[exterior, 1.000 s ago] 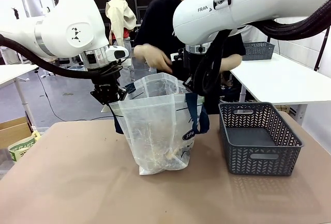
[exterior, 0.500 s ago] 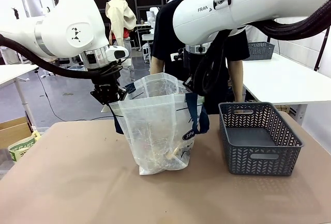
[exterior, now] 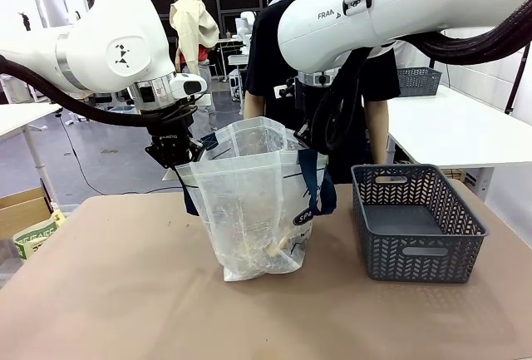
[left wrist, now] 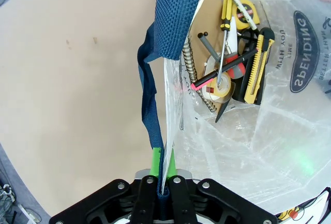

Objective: Transfer purchased items from the store into the shopping bag.
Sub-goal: Move the Reusable shopping bag to the right side of the table.

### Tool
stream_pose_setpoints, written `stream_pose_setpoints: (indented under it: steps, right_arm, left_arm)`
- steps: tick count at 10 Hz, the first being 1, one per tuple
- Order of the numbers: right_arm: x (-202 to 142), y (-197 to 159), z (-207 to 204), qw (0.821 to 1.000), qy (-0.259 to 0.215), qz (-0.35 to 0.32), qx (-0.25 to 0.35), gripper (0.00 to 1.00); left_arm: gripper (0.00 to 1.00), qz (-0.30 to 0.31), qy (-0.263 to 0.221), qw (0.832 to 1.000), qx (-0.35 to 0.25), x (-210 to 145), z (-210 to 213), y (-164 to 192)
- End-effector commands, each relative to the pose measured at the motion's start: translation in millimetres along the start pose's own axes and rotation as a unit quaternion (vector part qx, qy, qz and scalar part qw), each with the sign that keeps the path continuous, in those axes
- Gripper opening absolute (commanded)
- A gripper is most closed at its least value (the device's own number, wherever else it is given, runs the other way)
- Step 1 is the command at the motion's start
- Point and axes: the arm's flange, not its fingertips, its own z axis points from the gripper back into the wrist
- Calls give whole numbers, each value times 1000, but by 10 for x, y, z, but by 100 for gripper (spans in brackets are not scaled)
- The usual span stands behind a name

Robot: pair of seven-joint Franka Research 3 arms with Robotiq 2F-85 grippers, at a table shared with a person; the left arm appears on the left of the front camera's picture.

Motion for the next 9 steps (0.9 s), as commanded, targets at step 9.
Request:
stream_pose_setpoints:
  steps: [9]
  right_arm:
    - [-3,-5,-6,1000,1,0,0,0]
  left_arm:
    - [0,0,0,1000,0,1,-4,3]
